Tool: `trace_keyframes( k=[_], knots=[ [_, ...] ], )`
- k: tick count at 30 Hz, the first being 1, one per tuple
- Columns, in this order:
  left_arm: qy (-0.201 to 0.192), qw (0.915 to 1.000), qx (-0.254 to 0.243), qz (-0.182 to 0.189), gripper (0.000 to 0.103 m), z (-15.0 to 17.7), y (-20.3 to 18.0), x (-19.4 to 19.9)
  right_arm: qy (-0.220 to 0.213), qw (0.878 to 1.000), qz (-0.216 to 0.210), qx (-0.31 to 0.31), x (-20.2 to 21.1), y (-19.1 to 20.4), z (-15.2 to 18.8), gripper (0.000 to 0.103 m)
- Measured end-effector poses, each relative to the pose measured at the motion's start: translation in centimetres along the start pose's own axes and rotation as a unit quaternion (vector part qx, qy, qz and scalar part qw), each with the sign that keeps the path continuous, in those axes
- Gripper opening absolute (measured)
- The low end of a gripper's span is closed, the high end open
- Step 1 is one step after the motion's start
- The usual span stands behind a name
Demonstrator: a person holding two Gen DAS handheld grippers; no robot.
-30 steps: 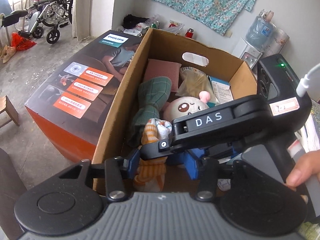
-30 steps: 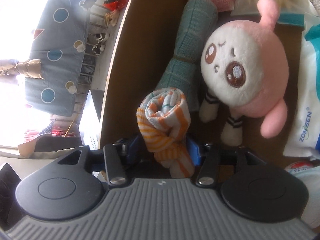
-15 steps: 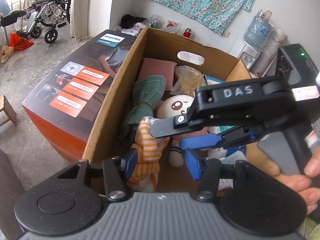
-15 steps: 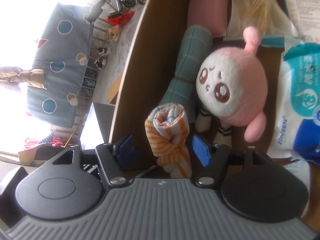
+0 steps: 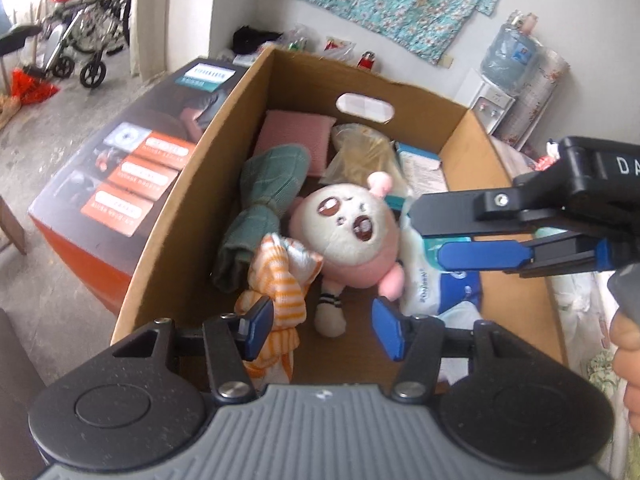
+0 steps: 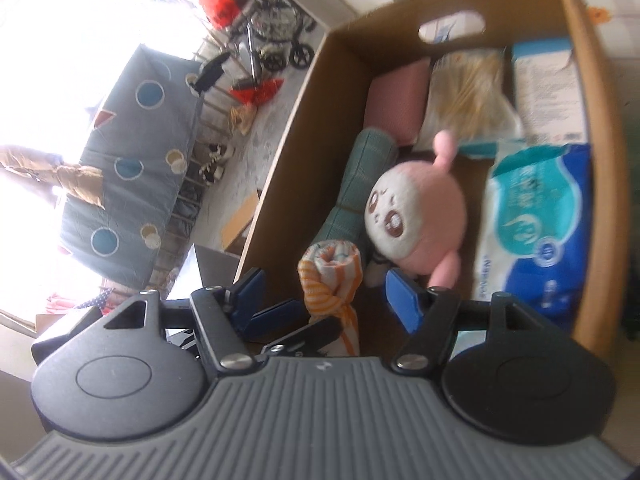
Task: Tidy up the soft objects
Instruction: 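Move the right tool back to the green floral scrunchie on the bed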
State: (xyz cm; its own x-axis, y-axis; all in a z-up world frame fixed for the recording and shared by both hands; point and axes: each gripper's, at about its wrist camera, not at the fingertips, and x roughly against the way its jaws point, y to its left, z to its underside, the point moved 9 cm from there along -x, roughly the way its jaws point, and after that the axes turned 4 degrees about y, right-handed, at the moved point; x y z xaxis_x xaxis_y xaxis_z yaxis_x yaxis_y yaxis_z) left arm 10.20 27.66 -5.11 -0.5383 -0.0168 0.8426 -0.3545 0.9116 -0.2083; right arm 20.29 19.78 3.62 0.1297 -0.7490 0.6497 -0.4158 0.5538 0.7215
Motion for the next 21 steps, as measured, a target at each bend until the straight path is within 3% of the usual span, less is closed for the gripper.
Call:
trace_keyframes(
  k=[6,12,21],
  knots=[
    [-0.039,0.9985,-0.023,0.030,0.066,-0.5,-3.0,1.9,-0.062,0.998,0.001,0.003,4.4,-1.9,0.5,0.069],
    [-0.056,0.9927,-0.076,0.074,0.077,-0.5,-9.4,2.5,-0.114,0.993,0.008,-0.012,9.5,-4.4,1.9,0.070],
    [-0.063,0.9690,-0.179,0.158,0.081,3.2,-22.2,2.1,-0.218,0.973,0.063,-0.051,19.6,-11.1,5.9,0.072]
  ],
)
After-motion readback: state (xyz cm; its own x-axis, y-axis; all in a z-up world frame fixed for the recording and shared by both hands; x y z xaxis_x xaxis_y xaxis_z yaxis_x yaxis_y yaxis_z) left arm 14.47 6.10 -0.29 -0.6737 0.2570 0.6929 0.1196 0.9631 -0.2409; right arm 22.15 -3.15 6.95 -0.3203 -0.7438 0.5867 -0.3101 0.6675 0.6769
